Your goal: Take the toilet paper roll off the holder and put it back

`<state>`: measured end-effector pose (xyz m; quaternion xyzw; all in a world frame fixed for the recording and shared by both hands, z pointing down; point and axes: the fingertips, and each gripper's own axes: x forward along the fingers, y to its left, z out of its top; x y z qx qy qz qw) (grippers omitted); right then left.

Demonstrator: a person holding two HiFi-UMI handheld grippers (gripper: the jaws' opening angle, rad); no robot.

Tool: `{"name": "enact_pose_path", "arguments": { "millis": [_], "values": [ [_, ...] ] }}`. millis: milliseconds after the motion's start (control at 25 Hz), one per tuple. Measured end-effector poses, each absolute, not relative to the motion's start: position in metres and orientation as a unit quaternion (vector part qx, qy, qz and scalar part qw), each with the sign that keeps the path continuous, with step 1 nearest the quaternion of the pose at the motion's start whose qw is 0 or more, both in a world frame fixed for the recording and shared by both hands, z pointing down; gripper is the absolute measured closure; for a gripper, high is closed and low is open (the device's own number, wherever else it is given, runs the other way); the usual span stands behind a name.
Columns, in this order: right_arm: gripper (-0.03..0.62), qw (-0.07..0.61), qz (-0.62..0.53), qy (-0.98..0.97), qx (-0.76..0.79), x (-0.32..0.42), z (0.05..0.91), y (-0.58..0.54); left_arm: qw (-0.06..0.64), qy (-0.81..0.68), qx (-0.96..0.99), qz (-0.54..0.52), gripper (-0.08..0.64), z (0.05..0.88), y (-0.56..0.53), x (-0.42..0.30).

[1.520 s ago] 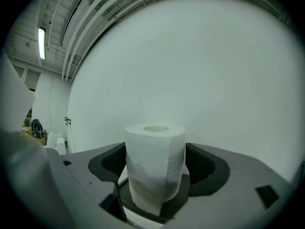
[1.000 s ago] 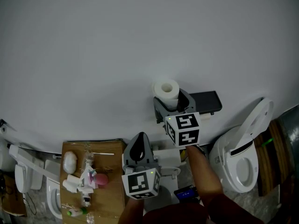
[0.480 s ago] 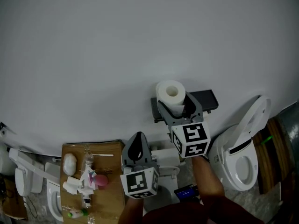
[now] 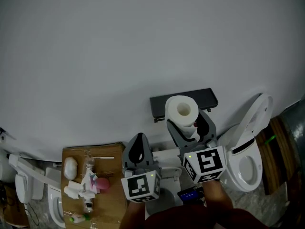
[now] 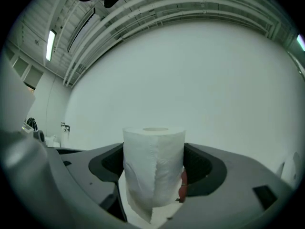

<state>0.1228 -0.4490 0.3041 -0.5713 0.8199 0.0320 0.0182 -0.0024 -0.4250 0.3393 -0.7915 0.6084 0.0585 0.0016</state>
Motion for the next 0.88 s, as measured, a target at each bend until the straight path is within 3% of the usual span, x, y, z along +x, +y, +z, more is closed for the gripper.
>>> {"name": "enact_pose_path", "arguments": {
  "millis": [880],
  "values": [
    [0.238, -0.033, -0.013, 0.815, -0.579, 0.13, 0.374, -0.401, 0.038, 0.606, -0.792, 0.067, 0.555, 0.336, -0.397, 0.006]
  ]
}}
